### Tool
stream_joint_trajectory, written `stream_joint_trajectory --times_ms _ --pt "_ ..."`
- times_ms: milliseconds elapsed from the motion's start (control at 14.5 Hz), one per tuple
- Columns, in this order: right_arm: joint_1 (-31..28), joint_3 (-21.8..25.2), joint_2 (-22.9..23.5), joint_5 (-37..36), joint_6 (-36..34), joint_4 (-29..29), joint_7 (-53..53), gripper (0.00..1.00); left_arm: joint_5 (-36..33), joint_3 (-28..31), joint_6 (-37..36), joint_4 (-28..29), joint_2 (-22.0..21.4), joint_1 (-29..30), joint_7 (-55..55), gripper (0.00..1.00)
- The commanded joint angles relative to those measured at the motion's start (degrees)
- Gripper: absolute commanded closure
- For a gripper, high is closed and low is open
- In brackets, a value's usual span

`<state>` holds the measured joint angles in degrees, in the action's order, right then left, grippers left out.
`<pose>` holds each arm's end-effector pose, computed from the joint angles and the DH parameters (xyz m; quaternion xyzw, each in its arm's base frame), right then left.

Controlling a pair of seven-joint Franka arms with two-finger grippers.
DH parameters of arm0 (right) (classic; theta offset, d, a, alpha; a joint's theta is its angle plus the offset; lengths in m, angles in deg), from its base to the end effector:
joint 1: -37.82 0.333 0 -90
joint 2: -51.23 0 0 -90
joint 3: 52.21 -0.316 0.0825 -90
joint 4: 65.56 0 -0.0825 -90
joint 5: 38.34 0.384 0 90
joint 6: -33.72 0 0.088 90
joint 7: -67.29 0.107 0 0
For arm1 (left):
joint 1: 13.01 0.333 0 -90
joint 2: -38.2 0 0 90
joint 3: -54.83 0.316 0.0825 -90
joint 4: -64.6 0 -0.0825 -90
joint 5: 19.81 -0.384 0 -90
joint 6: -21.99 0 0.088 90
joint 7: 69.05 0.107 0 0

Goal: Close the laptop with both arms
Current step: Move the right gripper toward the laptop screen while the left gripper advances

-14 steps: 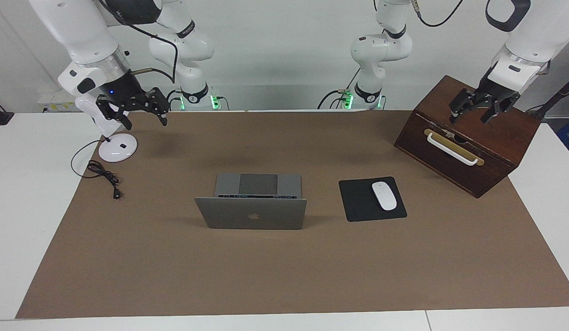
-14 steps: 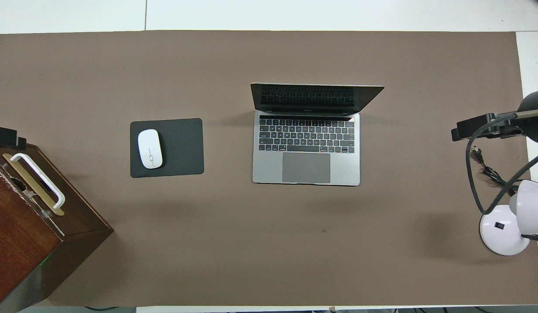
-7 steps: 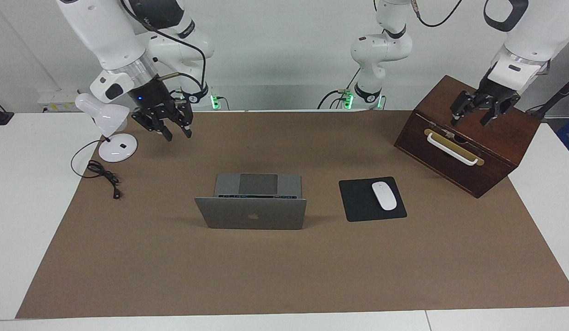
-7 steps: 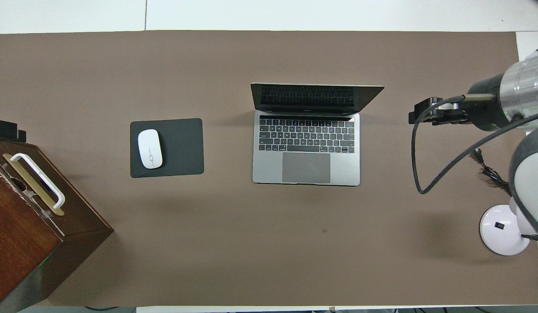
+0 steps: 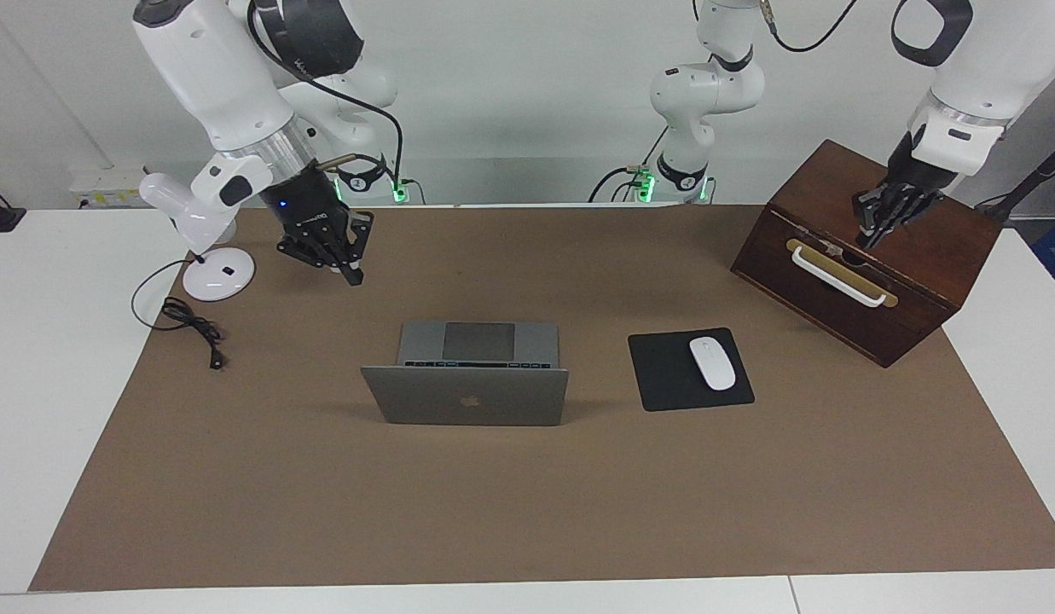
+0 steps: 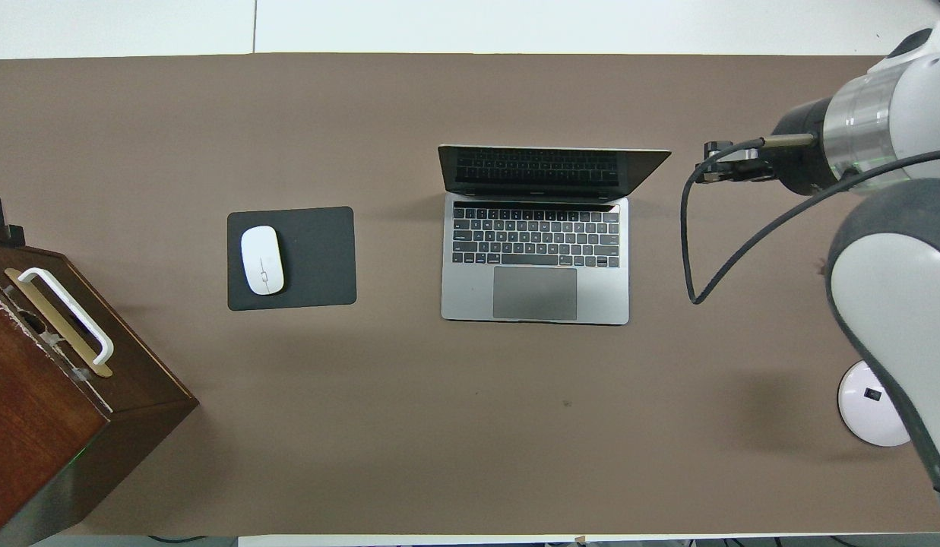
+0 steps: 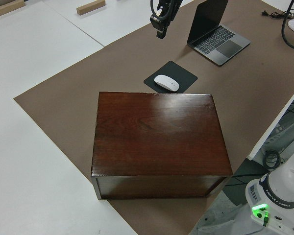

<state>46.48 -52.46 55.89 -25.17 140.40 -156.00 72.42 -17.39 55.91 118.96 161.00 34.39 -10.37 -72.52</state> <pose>0.5956 0.1111 0.6042 -0.9885 -0.0109 -0.0857 0.1242 0.5437 0.0316 0.6190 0.9970 0.0644 0.0382 0.0216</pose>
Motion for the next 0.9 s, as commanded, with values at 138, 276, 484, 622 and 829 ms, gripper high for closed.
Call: stream_joint_trajectory --times_ms 138,276,484,622,829 --pt "0.04 -0.19 9.38 -3.06 -0.5 10.35 -7.41 1.0 -0.75 -0.46 -1.17 2.38 -2.34 -3.34 -1.55 1.0" --pt "1.0 -0.19 13.95 -4.03 -0.5 15.71 -8.65 1.0 -0.57 -0.55 -0.82 2.82 -2.43 -3.34 -1.9 1.0" --pt "1.88 -0.28 19.49 -4.47 -0.16 22.75 -8.65 1.0 0.3 -0.73 2.68 5.62 -3.3 -4.04 -1.9 1.0" --pt "1.88 -0.28 21.7 -4.38 1.77 24.26 -8.65 1.0 1.87 -0.82 9.26 12.01 -6.28 -6.5 -1.99 1.0" --pt "1.97 -0.89 23.55 -4.47 4.58 24.35 -8.65 1.0 5.14 -0.9 21.03 23.35 -11.11 -10.09 -1.9 1.0"
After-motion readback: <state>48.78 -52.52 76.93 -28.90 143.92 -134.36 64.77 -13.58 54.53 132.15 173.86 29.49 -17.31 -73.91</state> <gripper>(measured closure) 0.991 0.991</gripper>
